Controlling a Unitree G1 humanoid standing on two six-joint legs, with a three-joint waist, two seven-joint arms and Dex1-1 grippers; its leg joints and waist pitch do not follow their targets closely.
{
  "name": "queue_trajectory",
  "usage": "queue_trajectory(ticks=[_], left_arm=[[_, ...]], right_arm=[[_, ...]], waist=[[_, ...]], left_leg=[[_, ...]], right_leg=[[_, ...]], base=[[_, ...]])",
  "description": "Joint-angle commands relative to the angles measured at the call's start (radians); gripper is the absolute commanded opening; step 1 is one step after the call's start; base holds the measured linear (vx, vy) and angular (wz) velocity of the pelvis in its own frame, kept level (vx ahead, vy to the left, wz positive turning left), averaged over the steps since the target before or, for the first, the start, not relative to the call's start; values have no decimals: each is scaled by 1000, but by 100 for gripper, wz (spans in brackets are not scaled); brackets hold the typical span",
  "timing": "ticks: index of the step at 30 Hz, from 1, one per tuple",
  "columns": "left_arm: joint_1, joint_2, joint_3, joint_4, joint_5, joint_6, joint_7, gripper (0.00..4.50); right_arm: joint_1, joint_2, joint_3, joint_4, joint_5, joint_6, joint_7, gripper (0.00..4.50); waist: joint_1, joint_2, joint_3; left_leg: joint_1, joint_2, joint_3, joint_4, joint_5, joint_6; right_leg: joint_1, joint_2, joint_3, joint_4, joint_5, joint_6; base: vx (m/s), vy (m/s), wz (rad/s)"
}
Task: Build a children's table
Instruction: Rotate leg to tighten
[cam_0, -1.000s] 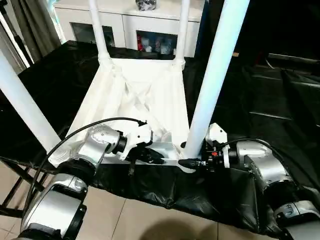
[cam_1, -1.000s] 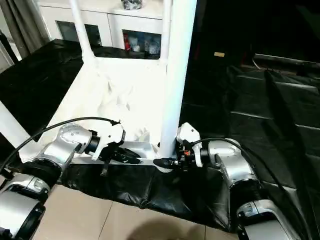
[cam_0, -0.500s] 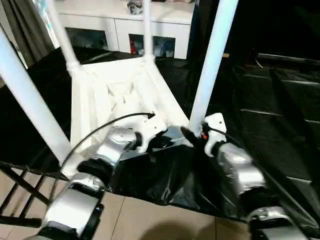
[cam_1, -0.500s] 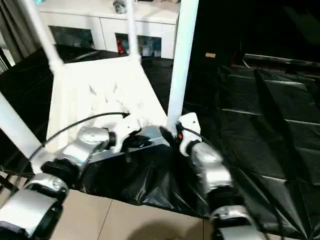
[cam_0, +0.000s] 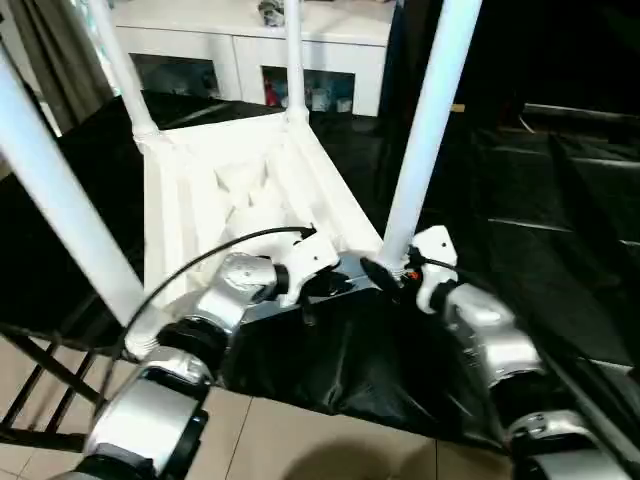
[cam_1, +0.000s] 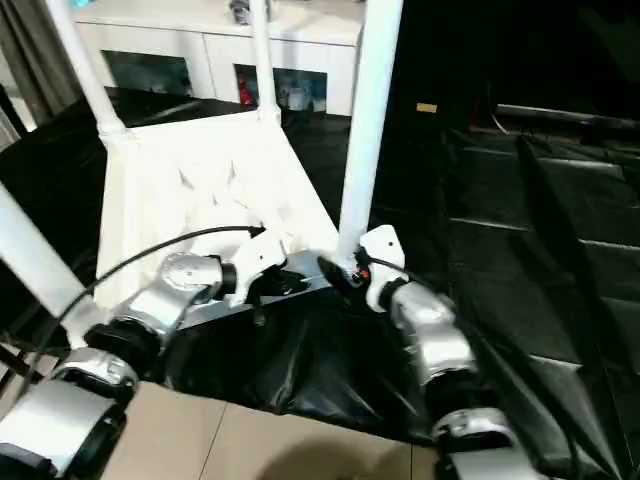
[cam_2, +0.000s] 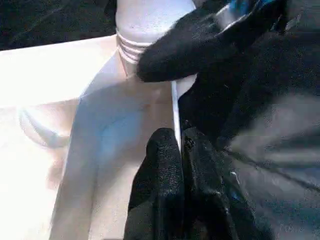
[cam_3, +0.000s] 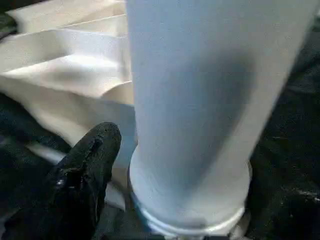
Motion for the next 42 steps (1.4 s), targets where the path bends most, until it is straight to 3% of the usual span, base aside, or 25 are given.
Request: queue_trajectory(ticks=[1, 7, 12, 21, 25, 28, 29, 31, 34, 36, 40, 42], left_arm=[[17, 2, -25, 9, 1, -27, -59, 0], [18, 60, -33, 14, -26, -50, -226, 0], [20, 82, -50, 12, -30, -68, -308, 0], [5, 99, -52, 35, -25, -87, -336, 0], [3, 99, -41, 42, -28, -81, -323, 0], [2, 89, -29, 45, -23, -68, -257, 0], [-1, 73, -26, 48, -8, -47, -182, 0], [-5, 32, -13, 46, -2, -5, -79, 0], [2, -11, -14, 29, 4, 16, -15, 0], [8, -49, -17, 17, 10, 36, 32, 0], [11, -141, -39, 12, 36, 68, 139, 0], [10, -171, -54, 17, 46, 67, 165, 0]], right_arm=[[8, -4, 56, -20, 13, 17, 118, 380], [33, -95, 129, -62, 25, 10, 393, 380], [24, -111, 165, -51, 5, -7, 463, 365], [1, -106, 177, -38, 7, 4, 510, 290], [12, -102, 160, -53, 25, 22, 503, 280], [30, -85, 129, -67, 39, 37, 434, 277], [37, -62, 104, -57, 27, 24, 332, 276], [43, -23, 69, -23, -14, 5, 140, 275], [50, 16, 48, -9, -30, 8, 14, 274], [52, 51, 32, 2, -43, 18, -87, 274], [30, 148, 8, 43, -69, 35, -307, 273], [5, 191, 2, 63, -86, 24, -404, 273]], waist=[[5, -11, -52], [19, -12, -51], [33, -13, -49], [36, -15, -51], [37, -15, -52], [38, -16, -50], [38, -15, -49], [30, -16, -42], [20, -16, -38], [16, -14, -39], [5, -8, -40], [-2, -4, -40]], left_leg=[[-19, 20, 3, -61, -144, 140], [-17, 27, 7, -58, -131, 149], [-13, 29, 8, -61, -138, 126], [-15, 27, 8, -59, -114, 120], [-14, 27, 8, -59, -108, 125], [-14, 27, 8, -60, -122, 118], [-13, 28, 8, -61, -126, 114], [-7, 23, 5, -68, -188, 67], [-11, 20, 0, -72, -207, 44], [-10, 18, -1, -73, -220, 42], [-7, 16, -1, -72, -237, 46], [-11, 13, -3, -73, -248, 52]], right_leg=[[63, -51, 46, -58, -174, -254], [61, -51, 44, -51, -142, -276], [59, -55, 47, -51, -170, -270], [62, -54, 47, -46, -143, -271], [63, -54, 46, -45, -133, -275], [62, -55, 46, -50, -166, -263], [61, -55, 47, -50, -176, -260], [53, -57, 47, -68, -327, -215], [53, -55, 45, -79, -419, -173], [51, -54, 45, -85, -444, -154], [44, -51, 44, -90, -434, -153], [47, -50, 42, -90, -427, -155]], base=[[0, 0, 0], [0, 0, 0], [0, 0, 0], [0, 0, 0], [0, 0, 0], [0, 0, 0], [0, 0, 0], [0, 0, 0], [0, 0, 0], [0, 0, 0], [0, 0, 0], [0, 0, 0]])
